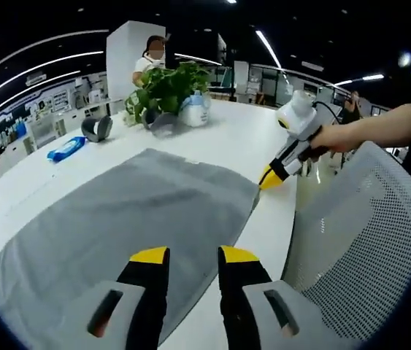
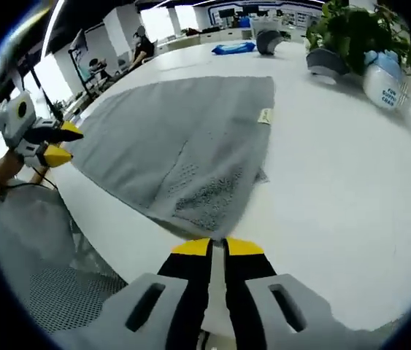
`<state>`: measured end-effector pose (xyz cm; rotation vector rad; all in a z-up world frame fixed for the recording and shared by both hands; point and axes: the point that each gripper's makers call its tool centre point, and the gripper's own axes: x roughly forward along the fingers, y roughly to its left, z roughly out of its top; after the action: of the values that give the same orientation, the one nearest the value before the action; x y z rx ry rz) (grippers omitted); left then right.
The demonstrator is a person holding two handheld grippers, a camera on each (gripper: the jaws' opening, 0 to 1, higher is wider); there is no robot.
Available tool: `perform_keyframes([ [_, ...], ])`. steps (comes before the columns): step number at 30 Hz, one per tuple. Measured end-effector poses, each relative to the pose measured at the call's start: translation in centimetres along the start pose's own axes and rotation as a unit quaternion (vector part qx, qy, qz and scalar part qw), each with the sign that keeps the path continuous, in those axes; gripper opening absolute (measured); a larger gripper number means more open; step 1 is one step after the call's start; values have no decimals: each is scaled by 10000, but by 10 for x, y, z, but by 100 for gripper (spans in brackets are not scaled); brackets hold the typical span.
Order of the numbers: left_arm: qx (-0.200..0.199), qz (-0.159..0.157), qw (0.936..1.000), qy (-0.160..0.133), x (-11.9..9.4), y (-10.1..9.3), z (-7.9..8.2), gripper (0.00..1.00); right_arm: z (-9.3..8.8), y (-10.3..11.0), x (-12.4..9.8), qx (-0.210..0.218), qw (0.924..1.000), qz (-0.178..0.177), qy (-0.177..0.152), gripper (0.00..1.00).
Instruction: Fold the towel on the table until its edges align and the towel forms a compact rectangular stack.
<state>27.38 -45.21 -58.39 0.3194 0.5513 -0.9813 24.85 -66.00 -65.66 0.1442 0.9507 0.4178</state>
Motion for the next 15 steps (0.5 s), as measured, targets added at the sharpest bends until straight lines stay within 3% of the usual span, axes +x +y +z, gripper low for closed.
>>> perform_keyframes([
  [2, 13, 28, 10000, -67, -1, 1, 2, 27, 3, 3, 0, 586, 9979, 181, -204, 11],
  [6, -134, 15, 9999, -71, -1, 3, 0, 27, 1, -1, -2, 943, 9946, 301, -312, 9],
  [8, 43, 85, 9999, 34, -1, 4, -3, 27, 3, -1, 0, 1370, 9880, 484, -515, 6],
  [9, 84, 127, 9999, 66, -1, 5, -5, 27, 3, -2, -2, 1726, 9813, 585, -621, 5],
  [15, 111, 142, 9997, 182, -2, 5, -10, 27, 2, -10, -7, 2695, 9529, 880, -1073, 3],
])
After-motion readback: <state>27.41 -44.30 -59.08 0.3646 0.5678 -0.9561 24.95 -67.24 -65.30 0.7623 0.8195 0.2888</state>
